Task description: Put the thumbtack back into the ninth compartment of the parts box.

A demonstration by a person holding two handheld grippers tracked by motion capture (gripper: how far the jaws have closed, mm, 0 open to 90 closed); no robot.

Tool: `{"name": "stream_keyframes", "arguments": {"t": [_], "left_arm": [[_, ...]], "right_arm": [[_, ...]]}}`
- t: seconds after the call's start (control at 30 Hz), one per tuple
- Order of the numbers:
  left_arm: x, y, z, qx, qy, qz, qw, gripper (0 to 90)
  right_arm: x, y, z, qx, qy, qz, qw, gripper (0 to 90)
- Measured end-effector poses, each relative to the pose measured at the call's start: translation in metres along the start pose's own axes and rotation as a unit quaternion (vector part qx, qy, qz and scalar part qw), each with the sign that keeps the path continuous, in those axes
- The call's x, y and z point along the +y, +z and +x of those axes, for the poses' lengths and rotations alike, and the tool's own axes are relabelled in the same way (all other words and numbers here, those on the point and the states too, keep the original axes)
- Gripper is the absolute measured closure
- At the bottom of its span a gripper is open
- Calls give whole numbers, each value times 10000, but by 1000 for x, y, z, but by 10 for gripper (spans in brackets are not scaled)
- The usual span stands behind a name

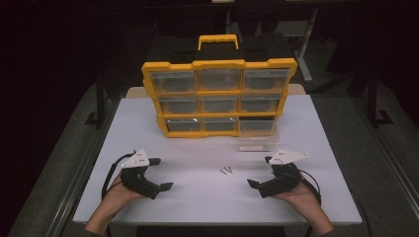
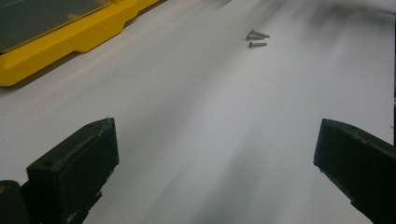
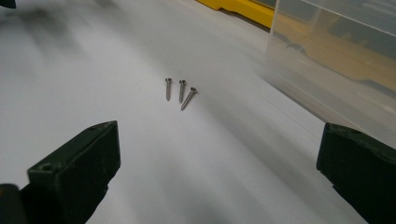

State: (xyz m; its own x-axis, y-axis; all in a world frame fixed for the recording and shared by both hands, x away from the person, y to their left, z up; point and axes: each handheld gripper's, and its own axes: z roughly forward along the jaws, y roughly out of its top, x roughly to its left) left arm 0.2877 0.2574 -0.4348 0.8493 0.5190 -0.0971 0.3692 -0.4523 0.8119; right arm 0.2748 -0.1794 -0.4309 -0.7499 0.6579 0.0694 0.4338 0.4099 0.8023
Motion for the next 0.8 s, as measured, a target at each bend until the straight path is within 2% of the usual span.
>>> {"name": "stream_keyframes", "arguments": {"t": [0.13, 0.8], "left_arm": [[0, 0, 0, 43, 60, -5, 10000, 0], [0, 3, -3, -82, 35, 36, 10000, 0]], "right_arm": [[1, 1, 0, 6, 17, -1, 10000, 0], [12, 8, 4, 40, 69, 37, 10000, 0]]}}
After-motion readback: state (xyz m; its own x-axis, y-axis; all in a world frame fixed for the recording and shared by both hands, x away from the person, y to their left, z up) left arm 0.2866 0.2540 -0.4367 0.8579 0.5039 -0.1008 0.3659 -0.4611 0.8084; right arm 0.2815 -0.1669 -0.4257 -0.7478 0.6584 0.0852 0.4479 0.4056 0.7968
